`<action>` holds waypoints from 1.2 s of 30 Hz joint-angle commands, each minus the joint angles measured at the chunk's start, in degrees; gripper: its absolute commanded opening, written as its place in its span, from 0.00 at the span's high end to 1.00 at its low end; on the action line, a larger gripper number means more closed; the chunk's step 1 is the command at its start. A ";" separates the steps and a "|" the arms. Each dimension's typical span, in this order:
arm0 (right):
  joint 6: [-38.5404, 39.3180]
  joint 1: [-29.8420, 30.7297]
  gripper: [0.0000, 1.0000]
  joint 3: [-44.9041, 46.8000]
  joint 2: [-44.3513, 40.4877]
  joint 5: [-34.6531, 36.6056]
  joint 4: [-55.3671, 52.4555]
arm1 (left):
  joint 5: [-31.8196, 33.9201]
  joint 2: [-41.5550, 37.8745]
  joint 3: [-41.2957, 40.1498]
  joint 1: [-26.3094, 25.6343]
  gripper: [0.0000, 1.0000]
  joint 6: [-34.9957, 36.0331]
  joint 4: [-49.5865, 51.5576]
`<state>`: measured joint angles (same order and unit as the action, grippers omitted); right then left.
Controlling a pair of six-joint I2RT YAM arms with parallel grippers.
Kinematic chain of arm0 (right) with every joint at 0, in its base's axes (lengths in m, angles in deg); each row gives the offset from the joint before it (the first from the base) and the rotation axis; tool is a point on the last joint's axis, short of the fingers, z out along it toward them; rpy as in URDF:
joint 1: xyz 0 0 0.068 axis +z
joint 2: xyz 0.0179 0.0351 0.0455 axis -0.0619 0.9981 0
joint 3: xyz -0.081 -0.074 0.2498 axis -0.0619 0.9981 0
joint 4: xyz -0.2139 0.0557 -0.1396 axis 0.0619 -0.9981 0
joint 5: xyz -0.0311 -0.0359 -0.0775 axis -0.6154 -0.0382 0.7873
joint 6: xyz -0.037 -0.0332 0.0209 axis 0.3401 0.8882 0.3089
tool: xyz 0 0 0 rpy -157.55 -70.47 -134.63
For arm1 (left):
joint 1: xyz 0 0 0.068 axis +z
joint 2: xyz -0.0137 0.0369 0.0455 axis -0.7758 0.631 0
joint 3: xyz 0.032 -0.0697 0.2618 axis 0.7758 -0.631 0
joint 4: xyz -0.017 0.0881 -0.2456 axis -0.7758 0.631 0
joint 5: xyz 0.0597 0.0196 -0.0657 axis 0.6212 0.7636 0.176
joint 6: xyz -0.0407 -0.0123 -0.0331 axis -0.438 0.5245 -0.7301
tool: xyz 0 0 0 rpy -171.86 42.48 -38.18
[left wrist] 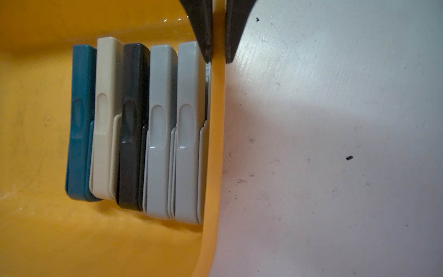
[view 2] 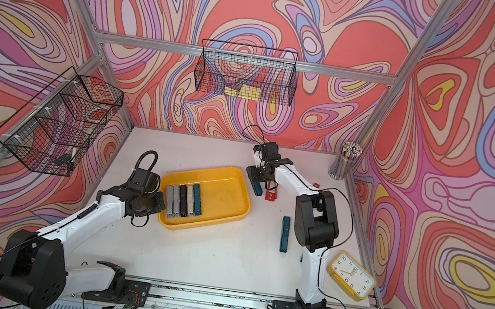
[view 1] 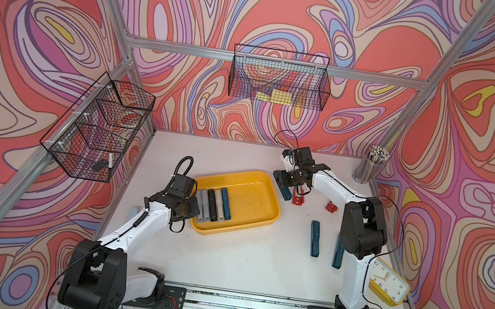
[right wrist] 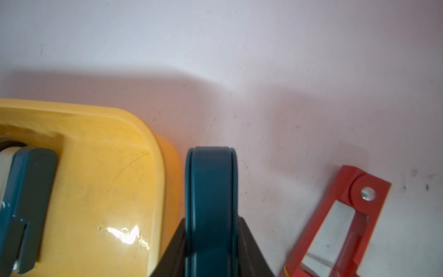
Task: Put the pruning pliers into the storage box
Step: Pick up the pruning pliers from the center of the board, then place the pruning pliers in the storage box.
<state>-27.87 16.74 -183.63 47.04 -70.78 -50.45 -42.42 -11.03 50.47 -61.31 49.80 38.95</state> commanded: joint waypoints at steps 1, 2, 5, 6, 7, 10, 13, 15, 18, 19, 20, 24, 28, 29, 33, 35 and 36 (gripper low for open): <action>-1.35 1.12 0.97 0.19 -3.90 2.02 -1.48 | -1.24 -0.40 -0.63 0.42 1.00 0.14 -1.63; -1.72 1.31 0.98 0.19 -4.42 2.08 -1.94 | -1.40 -0.32 -0.60 0.42 1.00 0.10 -1.78; -2.95 1.89 0.98 0.28 -5.91 2.07 -2.81 | -1.82 -0.22 -0.51 0.42 1.00 -0.03 -2.08; -3.32 2.13 0.97 0.35 -6.41 2.10 -3.07 | -1.97 -0.29 -0.59 0.42 1.00 -0.20 -2.17; -3.80 2.44 0.98 0.60 -7.06 2.15 -3.19 | -2.21 -0.40 -0.69 0.42 1.00 -0.37 -2.43; -4.82 3.12 0.97 1.10 -8.47 2.32 -3.63 | -3.02 -0.66 -0.99 0.42 1.00 -0.74 -2.93; -6.83 3.53 0.97 2.21 -9.81 1.74 -3.10 | -3.63 -1.01 -1.13 0.42 1.00 -0.67 -2.98; -8.02 3.97 0.97 3.41 -10.64 1.37 -1.97 | -3.71 -1.19 -1.30 0.42 1.00 -0.44 -2.97; -9.56 4.89 0.97 5.39 -11.53 0.76 0.13 | -3.53 -1.32 -1.12 0.42 1.00 0.04 -2.48; -9.94 5.22 0.97 5.97 -11.66 0.53 0.68 | -3.52 -1.43 -1.08 0.42 1.00 0.14 -2.29; -10.35 5.53 0.97 6.29 -11.71 0.51 1.02 | -3.62 -1.58 -1.10 0.42 1.00 0.22 -2.24; -11.36 7.11 0.97 6.89 -11.58 0.63 1.88 | -4.10 -1.89 -1.10 0.42 1.00 0.10 -2.15; -12.31 8.59 0.97 6.80 -11.13 0.70 2.36 | -4.44 -1.98 -1.13 0.42 1.00 0.07 -2.15; -12.48 8.91 0.97 6.78 -11.05 0.73 2.52 | -4.37 -1.96 -1.08 0.42 1.00 0.17 -2.08; -13.38 10.08 0.97 6.61 -10.43 0.60 3.03 | -4.47 -2.12 -1.47 0.42 1.00 0.22 -2.24; -13.64 10.59 0.97 6.28 -10.06 0.64 3.14 | -4.87 -2.29 -1.61 0.42 1.00 0.12 -2.37; -13.88 10.83 0.97 6.17 -9.88 0.62 3.27 | -5.08 -2.41 -1.73 0.42 1.00 -0.09 -2.50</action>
<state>-40.50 26.86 -176.79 37.00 -69.84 -48.74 -45.50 -11.79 49.50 -60.96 49.74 37.44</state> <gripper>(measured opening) 0.296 0.111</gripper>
